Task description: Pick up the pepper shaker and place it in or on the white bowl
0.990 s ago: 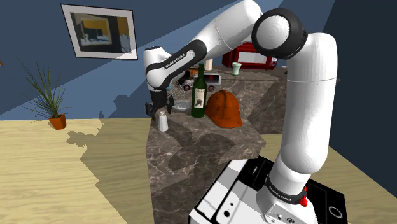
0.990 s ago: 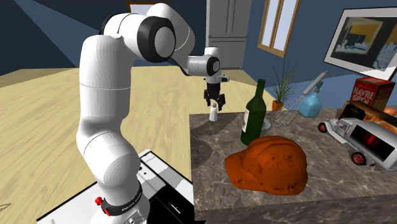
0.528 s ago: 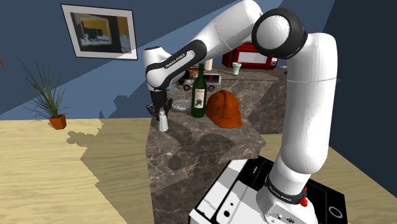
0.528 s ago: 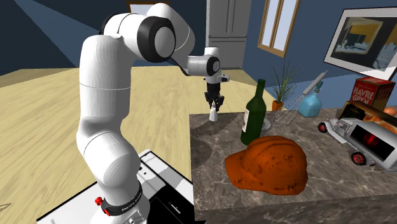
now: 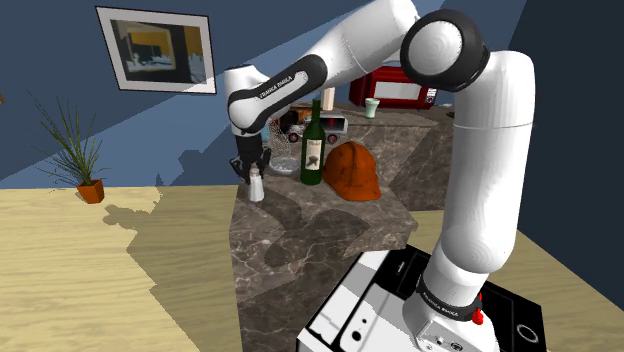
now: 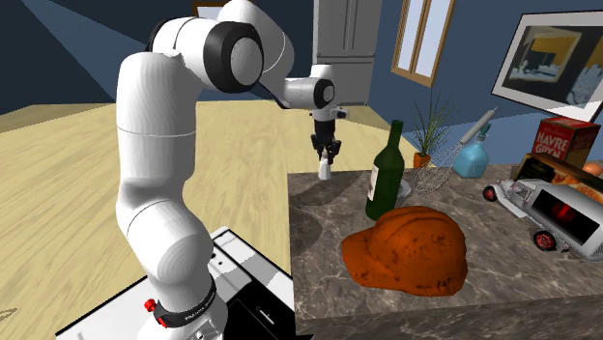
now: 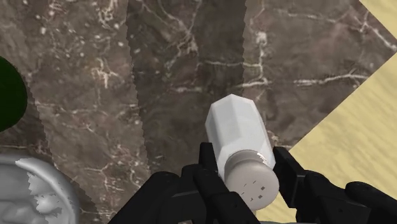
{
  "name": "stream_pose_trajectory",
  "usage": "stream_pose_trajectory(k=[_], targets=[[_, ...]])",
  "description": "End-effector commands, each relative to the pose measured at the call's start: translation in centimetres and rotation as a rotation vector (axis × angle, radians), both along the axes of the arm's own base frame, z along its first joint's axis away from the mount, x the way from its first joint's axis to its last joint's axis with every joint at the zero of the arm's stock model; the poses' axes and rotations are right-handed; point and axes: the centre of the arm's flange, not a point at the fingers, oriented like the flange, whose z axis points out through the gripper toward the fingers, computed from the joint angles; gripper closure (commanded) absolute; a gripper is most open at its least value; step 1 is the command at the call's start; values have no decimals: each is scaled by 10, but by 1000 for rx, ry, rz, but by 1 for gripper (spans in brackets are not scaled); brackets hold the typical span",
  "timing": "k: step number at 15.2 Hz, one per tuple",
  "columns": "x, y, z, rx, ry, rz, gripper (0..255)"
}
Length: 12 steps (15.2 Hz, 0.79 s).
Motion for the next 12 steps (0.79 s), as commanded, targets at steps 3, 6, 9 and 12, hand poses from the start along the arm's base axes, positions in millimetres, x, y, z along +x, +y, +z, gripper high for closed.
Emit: stream_pose_trajectory(k=[3,6,9,12], targets=[[0,0,21,0,0,0,255],[0,0,37,0,0,0,255],[0,0,53,0,0,0,255],[0,0,68,0,0,0,255]])
